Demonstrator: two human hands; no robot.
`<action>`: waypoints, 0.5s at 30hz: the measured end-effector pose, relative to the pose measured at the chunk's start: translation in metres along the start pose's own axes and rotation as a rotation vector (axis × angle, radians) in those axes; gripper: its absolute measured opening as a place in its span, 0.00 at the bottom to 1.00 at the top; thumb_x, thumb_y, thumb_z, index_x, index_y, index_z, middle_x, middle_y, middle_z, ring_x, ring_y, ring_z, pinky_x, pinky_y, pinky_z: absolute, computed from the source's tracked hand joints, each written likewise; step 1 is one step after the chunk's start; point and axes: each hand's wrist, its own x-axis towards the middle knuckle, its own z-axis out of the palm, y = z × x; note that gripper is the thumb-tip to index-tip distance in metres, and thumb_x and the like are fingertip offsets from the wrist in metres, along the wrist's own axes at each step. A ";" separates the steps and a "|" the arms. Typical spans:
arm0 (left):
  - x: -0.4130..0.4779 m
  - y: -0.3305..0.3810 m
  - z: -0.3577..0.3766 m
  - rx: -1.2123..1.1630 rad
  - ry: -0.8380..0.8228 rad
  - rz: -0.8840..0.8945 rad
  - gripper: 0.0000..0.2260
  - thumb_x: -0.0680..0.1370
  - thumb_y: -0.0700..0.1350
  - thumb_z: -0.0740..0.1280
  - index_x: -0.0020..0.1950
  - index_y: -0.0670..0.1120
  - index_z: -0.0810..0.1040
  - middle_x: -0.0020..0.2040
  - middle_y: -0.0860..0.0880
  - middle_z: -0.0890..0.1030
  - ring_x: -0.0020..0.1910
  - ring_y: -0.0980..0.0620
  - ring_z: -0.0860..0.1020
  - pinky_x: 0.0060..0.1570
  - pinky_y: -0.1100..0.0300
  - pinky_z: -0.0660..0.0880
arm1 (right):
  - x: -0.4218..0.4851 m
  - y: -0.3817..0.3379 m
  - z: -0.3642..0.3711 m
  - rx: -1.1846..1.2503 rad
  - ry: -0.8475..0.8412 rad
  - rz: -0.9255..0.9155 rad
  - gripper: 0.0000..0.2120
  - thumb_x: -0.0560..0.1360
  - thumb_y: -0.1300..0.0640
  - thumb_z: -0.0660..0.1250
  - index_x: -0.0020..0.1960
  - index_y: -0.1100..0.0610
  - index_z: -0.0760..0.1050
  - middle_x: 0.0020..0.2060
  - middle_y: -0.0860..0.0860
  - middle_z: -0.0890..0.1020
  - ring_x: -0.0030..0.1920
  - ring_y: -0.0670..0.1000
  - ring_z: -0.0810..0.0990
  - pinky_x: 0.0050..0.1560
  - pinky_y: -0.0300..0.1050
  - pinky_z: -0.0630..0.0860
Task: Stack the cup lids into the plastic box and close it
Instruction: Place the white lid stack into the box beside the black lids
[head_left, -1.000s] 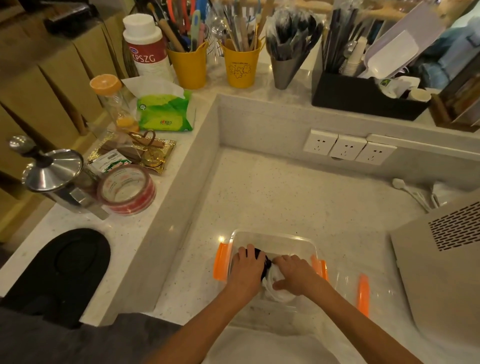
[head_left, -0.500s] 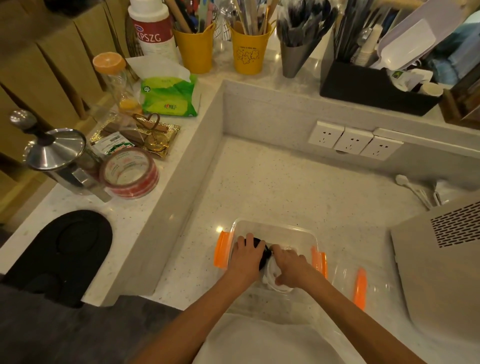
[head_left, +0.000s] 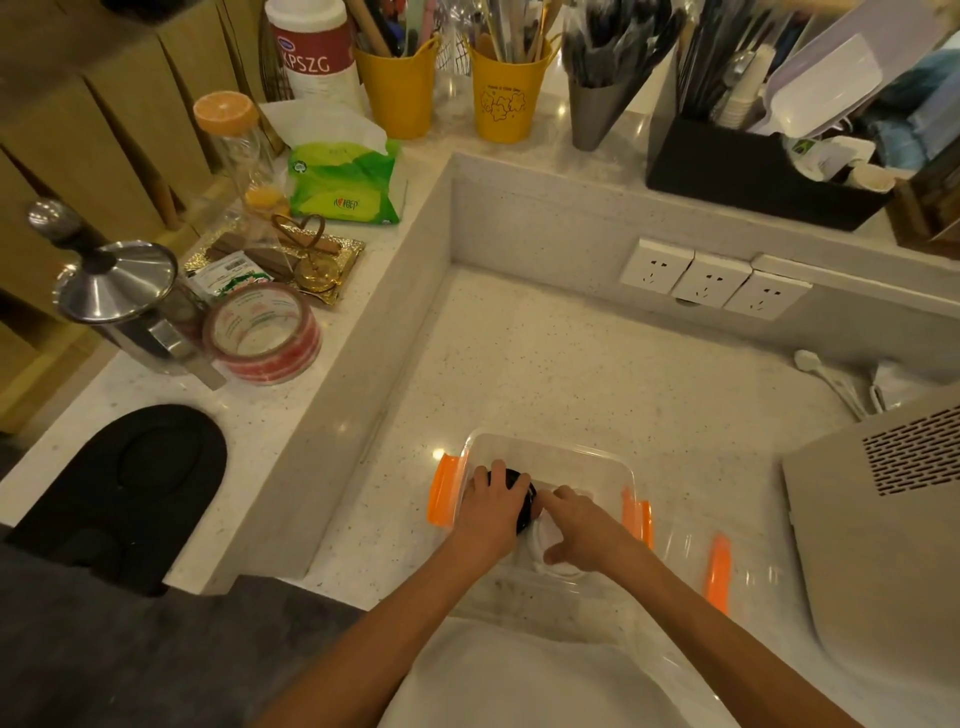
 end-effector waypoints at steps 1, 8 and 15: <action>0.000 0.000 -0.001 -0.001 -0.001 0.000 0.31 0.76 0.39 0.68 0.77 0.47 0.62 0.74 0.38 0.63 0.69 0.38 0.67 0.70 0.48 0.67 | 0.001 0.000 0.001 -0.004 0.012 0.010 0.32 0.69 0.56 0.77 0.68 0.55 0.67 0.66 0.54 0.74 0.65 0.56 0.73 0.62 0.47 0.72; -0.004 0.002 -0.006 0.032 0.006 0.007 0.27 0.77 0.39 0.68 0.75 0.44 0.66 0.71 0.38 0.67 0.66 0.39 0.69 0.67 0.49 0.69 | 0.004 0.000 0.012 0.028 0.087 0.115 0.31 0.69 0.55 0.78 0.67 0.57 0.68 0.64 0.55 0.78 0.63 0.55 0.77 0.59 0.45 0.74; -0.007 0.013 -0.007 0.221 -0.024 -0.041 0.19 0.79 0.48 0.68 0.67 0.40 0.72 0.64 0.39 0.75 0.63 0.42 0.73 0.63 0.50 0.70 | 0.002 0.003 0.026 -0.195 0.258 0.167 0.30 0.69 0.39 0.73 0.64 0.55 0.72 0.62 0.52 0.79 0.64 0.55 0.73 0.61 0.48 0.71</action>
